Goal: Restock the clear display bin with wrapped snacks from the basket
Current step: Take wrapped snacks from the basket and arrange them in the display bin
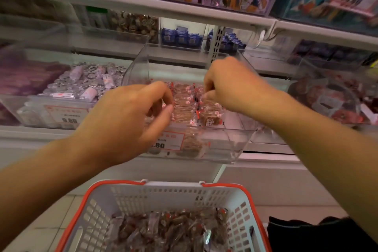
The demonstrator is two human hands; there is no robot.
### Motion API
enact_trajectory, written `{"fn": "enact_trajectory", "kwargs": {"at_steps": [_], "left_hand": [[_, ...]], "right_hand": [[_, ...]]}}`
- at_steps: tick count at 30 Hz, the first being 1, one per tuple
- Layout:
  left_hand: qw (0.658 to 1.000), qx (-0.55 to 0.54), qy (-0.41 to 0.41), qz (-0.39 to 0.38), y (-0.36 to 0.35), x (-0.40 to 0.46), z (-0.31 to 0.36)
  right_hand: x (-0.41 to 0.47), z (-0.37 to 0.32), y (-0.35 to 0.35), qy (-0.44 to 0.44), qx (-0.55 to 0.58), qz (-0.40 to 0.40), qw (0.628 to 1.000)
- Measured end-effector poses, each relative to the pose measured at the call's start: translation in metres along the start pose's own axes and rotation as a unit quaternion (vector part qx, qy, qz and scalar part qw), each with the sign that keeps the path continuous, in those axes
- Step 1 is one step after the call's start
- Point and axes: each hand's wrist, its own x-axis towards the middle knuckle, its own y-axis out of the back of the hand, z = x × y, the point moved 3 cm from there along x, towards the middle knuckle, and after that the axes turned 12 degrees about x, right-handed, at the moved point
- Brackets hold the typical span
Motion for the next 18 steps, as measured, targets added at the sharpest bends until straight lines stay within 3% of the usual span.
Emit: {"fn": "enact_trajectory", "kwargs": {"at_steps": [3,4,5,7,9,11,13,15,18], "left_hand": [[0.990,0.019,-0.138,-0.005,0.005,-0.026,0.008],[0.986,0.024,-0.160,-0.034,-0.002,-0.037,0.010],[0.981,0.033,-0.167,-0.088,-0.015,-0.051,0.012],[0.948,0.070,-0.142,-0.275,-0.057,-0.086,0.016],[0.868,0.097,-0.093,-0.478,-0.102,-0.133,0.015],[0.771,0.072,-0.027,-0.632,-0.137,-0.187,0.015],[0.711,0.029,0.081,-0.698,-0.163,-0.235,0.014],[0.703,-0.003,0.213,-0.679,-0.182,-0.270,0.016],[0.675,-0.017,0.375,-0.636,-0.207,-0.313,0.022]], "right_hand": [[-0.046,-0.027,0.014,0.139,0.111,0.102,0.979],[-0.065,-0.039,0.006,0.185,0.159,0.103,0.964],[-0.082,-0.048,-0.013,0.215,0.189,0.056,0.957],[-0.111,-0.060,-0.080,0.225,0.168,-0.169,0.945],[-0.142,-0.061,-0.159,0.185,0.069,-0.406,0.892],[-0.171,-0.046,-0.220,0.121,0.011,-0.528,0.841],[-0.187,-0.027,-0.266,0.058,0.027,-0.530,0.846],[-0.194,-0.003,-0.303,-0.040,0.045,-0.491,0.869],[-0.198,0.038,-0.336,-0.223,0.080,-0.359,0.903]]}}
